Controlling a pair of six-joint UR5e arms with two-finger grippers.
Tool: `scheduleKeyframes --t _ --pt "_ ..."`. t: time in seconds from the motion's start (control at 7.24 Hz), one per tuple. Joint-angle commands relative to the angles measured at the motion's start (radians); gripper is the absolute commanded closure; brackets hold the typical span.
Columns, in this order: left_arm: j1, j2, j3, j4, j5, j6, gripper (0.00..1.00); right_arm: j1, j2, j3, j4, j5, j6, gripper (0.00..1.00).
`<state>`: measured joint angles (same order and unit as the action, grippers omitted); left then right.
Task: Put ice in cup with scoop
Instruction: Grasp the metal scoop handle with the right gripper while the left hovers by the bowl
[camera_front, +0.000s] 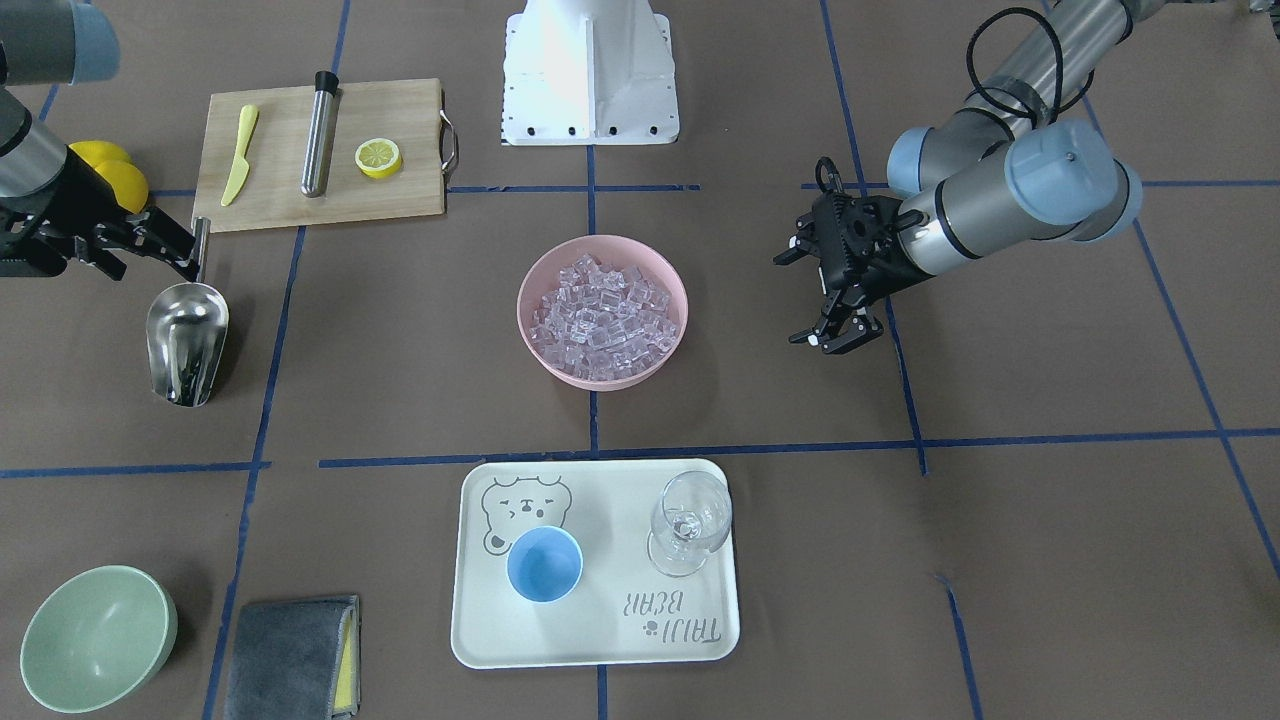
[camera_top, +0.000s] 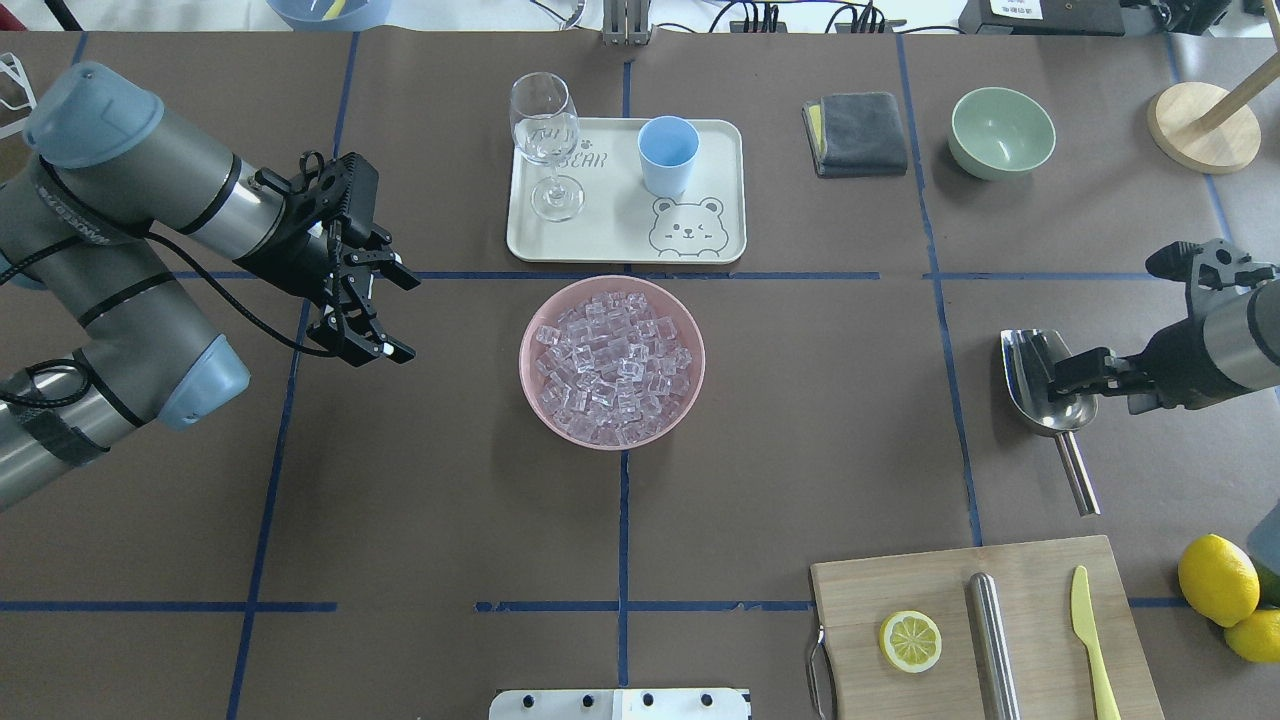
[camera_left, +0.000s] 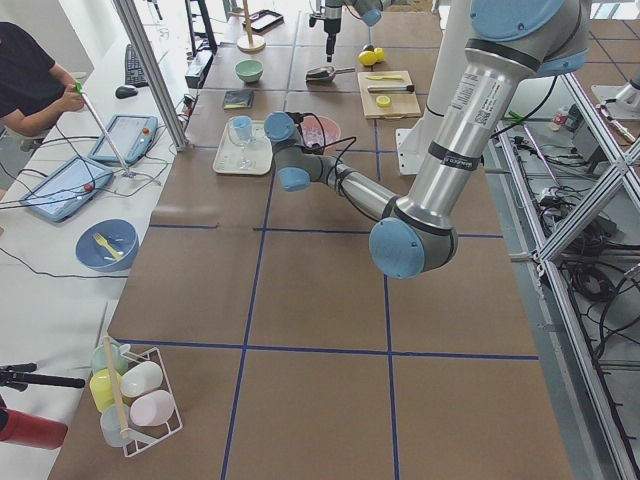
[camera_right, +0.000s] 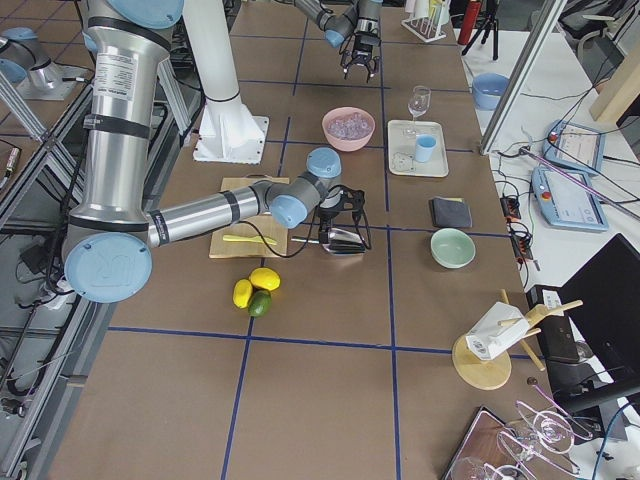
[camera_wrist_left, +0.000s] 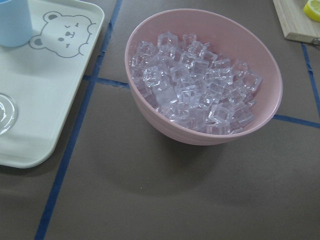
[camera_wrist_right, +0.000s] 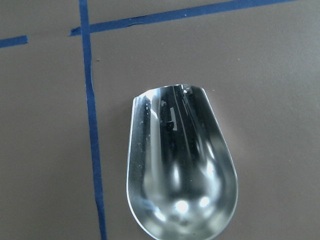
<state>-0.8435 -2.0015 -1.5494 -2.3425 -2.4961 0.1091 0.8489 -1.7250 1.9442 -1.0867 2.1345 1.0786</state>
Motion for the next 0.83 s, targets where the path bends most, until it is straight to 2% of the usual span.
scheduleKeyframes --t 0.0,0.28,0.69 --pt "0.001 0.004 0.003 -0.004 -0.003 0.006 0.0 -0.077 -0.005 -0.001 0.005 -0.042 0.043 0.0" --pt "0.007 0.013 0.02 -0.114 -0.007 0.067 0.0 -0.097 -0.014 -0.002 0.005 -0.05 0.053 0.0" --pt "0.018 0.001 0.057 -0.129 -0.014 0.153 0.0 -0.168 -0.027 -0.011 0.001 -0.111 0.075 0.0"
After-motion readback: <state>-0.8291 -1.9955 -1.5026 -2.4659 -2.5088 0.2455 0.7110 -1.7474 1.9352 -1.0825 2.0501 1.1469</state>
